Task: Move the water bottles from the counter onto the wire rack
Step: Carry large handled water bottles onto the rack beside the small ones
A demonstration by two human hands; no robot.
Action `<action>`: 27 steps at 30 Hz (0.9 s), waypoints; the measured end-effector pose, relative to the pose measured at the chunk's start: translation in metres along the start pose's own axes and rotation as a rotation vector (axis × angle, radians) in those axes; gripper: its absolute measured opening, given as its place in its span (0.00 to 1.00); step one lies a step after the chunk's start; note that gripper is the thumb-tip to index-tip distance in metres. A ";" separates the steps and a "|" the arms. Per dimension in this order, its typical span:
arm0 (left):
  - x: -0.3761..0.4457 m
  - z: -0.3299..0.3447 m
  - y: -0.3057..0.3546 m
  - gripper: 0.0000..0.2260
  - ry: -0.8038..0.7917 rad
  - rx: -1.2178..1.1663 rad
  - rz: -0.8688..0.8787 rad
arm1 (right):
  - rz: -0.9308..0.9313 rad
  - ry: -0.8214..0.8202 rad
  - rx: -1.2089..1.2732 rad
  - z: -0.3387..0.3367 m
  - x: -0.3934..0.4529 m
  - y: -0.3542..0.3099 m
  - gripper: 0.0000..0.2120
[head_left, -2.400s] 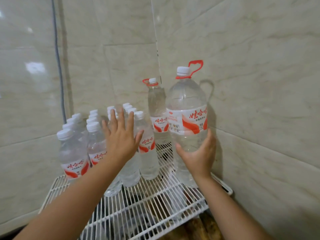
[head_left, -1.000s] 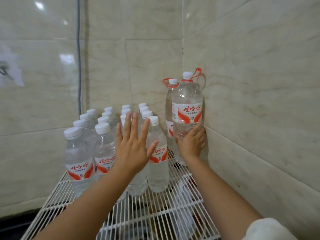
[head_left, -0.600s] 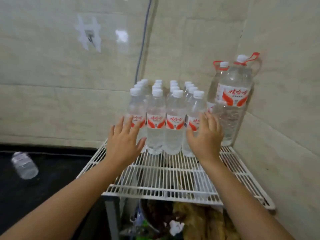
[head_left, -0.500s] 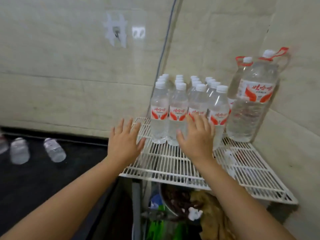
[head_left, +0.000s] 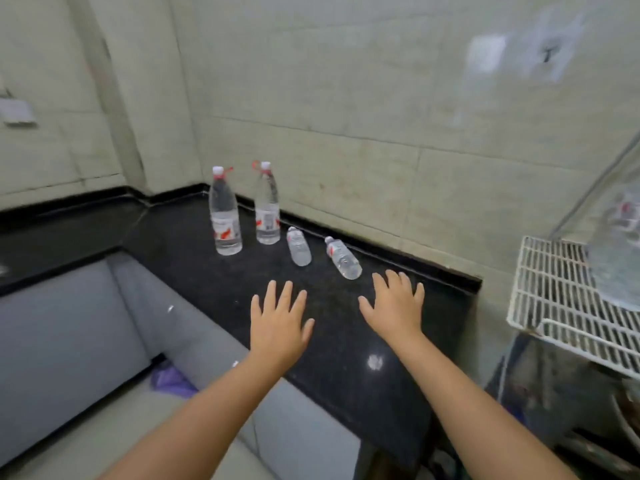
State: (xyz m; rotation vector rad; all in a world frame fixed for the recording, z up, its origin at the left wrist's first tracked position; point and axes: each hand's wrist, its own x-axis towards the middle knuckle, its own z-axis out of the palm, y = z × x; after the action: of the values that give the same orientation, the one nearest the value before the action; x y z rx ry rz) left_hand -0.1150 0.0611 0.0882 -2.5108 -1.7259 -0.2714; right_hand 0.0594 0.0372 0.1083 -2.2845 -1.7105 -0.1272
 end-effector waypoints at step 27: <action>0.347 0.055 -0.325 0.26 0.071 -0.063 -0.219 | -0.123 -0.214 0.129 0.208 0.339 -0.258 0.29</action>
State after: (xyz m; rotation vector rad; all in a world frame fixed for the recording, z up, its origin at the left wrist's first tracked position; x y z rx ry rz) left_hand -0.2912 0.5058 0.0906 -2.3211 -1.9947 -0.4309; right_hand -0.1070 0.4752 0.0351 -2.1648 -1.9032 0.2052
